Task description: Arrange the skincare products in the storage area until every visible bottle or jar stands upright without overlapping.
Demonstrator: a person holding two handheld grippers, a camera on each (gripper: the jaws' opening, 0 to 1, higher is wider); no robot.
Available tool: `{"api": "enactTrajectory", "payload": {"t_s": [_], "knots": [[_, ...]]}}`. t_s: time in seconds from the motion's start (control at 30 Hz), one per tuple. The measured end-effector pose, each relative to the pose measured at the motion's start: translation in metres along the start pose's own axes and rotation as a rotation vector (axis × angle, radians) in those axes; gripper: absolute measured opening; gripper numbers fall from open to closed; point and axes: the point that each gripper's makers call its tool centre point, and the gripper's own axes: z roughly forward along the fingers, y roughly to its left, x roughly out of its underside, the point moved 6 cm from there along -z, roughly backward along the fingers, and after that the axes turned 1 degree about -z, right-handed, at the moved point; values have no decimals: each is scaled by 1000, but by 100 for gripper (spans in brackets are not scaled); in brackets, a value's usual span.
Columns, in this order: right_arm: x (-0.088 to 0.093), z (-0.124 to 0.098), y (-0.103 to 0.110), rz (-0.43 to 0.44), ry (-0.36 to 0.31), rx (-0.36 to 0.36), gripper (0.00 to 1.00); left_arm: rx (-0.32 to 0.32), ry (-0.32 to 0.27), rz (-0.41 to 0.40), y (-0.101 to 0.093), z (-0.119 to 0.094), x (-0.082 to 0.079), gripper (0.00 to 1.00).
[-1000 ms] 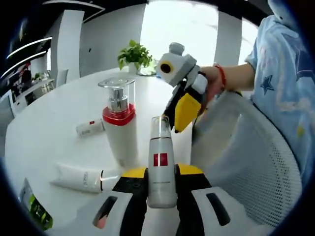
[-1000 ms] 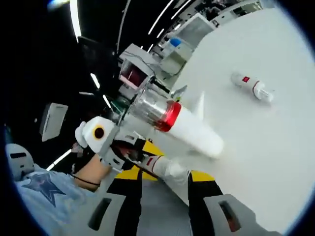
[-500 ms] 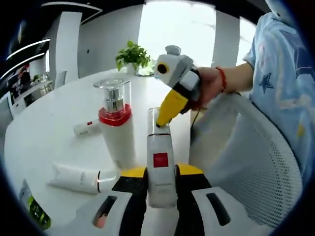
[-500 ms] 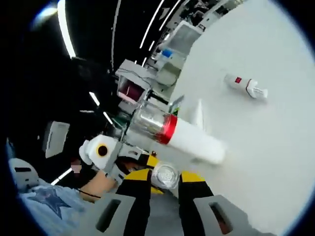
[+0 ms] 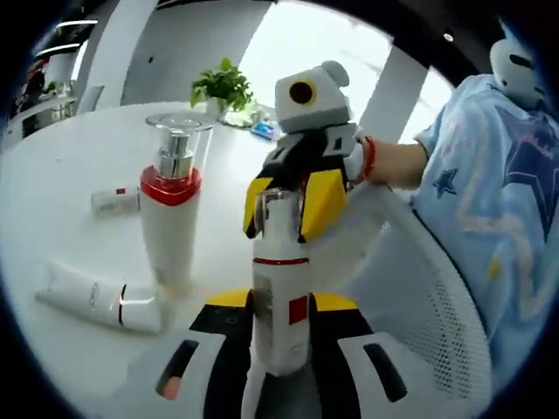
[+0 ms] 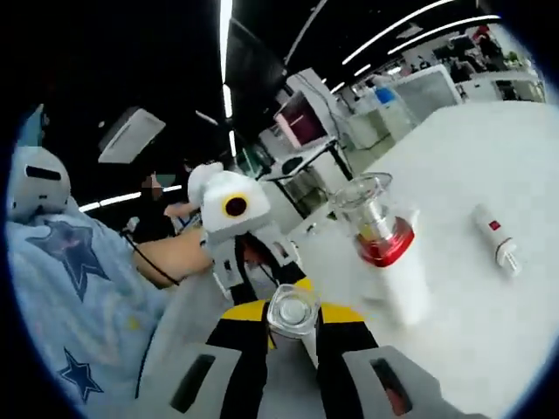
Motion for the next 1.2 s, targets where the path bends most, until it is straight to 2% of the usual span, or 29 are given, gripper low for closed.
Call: {"api": "enactTrajectory", "payload": {"t_s": [0.17,0.27,0.33,0.4,0.43,0.5,0.6,0.63,0.73,0.77,0.8,0.93,0.97,1.07,1.2], "knots": [[3,4,5,-131,67,-19,14,7,41,42,-4,7,6,22],[3,6,5,-146,72,-10,14,-8,48,77,-3,7,7,23],[3,6,1,-169,61,17,15,-38,51,90,1,6,7,23],[2,6,-4,-201,34,52,15,-102,35,137,9,3,4,23],[0,5,-7,-190,1,79,15,-134,15,152,13,2,1,22],[-3,4,-10,-127,-34,91,16,-145,-14,133,14,0,-2,22],[-5,2,-16,-67,-68,101,30,-203,-63,144,21,-5,-9,22],[-4,3,-15,-66,-61,104,30,-205,-65,145,21,-5,-9,22],[-4,5,-14,-90,-60,133,17,-249,-68,173,23,-4,-10,22],[-5,5,-17,-107,-61,172,15,-251,-69,174,22,-2,-10,23],[-6,5,-17,-122,-62,181,14,-257,-66,165,22,-1,-11,23],[-6,8,-15,-85,-59,166,12,-268,-51,179,22,6,-8,24],[-5,7,-15,-128,-29,182,12,-256,-56,180,21,8,-8,24],[-7,9,-10,-243,-12,218,12,-263,-60,185,22,12,-10,25],[-1,12,-12,-311,58,246,12,-286,-24,162,29,12,-5,25]]}}
